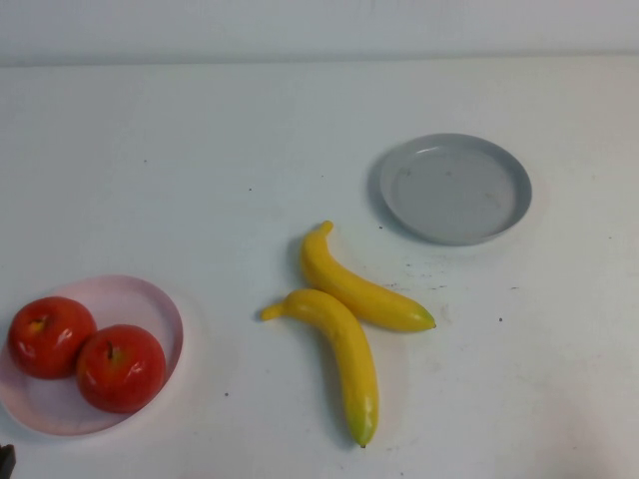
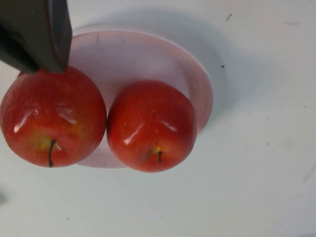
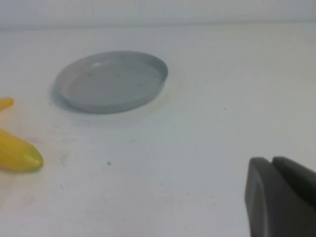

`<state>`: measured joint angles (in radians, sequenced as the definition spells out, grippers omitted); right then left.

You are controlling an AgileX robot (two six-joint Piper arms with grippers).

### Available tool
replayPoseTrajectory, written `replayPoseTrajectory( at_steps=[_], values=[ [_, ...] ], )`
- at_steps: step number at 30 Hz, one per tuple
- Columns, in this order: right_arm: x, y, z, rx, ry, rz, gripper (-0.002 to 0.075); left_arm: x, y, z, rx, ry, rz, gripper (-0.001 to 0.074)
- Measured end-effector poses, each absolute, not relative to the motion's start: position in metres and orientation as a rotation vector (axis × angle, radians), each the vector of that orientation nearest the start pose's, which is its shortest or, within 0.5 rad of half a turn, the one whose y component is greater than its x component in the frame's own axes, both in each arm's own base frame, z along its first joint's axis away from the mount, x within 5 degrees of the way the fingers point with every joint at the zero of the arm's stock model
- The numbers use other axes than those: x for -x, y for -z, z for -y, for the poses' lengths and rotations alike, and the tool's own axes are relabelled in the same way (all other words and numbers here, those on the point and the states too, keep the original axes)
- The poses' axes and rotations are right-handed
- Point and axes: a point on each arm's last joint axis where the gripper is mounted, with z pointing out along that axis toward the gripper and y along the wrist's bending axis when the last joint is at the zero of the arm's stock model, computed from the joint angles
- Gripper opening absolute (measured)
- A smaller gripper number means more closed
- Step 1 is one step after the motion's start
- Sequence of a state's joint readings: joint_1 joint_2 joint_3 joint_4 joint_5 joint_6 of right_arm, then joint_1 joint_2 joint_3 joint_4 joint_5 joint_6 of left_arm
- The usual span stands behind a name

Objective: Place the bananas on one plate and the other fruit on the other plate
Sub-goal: Put another type of fruit in the right plate

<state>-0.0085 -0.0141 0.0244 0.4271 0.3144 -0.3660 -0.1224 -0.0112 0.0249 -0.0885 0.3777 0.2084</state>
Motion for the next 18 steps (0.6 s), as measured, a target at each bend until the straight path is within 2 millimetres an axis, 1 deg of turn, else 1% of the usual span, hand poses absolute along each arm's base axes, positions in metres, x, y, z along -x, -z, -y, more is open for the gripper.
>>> replayPoseTrajectory(
  at_steps=[5,8,11,13,15,18],
  values=[
    [-0.055,-0.19,-0.012,-0.138,-0.313,-1.672,-0.0015,-0.052,-0.172,0.009,-0.254,0.028,-1.856,0.0001],
    [-0.056,-0.199,-0.008,-0.335,-0.465,-1.555,-0.0015,-0.052,-0.172,0.009,-0.254,0.028,-1.856,0.0001],
    [-0.056,-0.204,-0.003,-0.459,-0.528,-1.47,-0.0015,-0.052,-0.172,0.009,-0.254,0.028,-1.856,0.0001],
    [-0.056,-0.203,-0.004,-0.478,-0.562,-1.473,-0.0015,-0.052,-0.172,0.009,-0.254,0.028,-1.856,0.0001],
    [-0.055,-0.209,-0.009,-0.441,-0.612,-1.5,-0.0015,-0.052,-0.172,0.009,-0.254,0.028,-1.856,0.0001],
    [-0.053,-0.234,-0.02,-0.35,-0.687,-1.555,-0.0015,-0.052,-0.172,0.009,-0.254,0.028,-1.856,0.0001]
  ],
)
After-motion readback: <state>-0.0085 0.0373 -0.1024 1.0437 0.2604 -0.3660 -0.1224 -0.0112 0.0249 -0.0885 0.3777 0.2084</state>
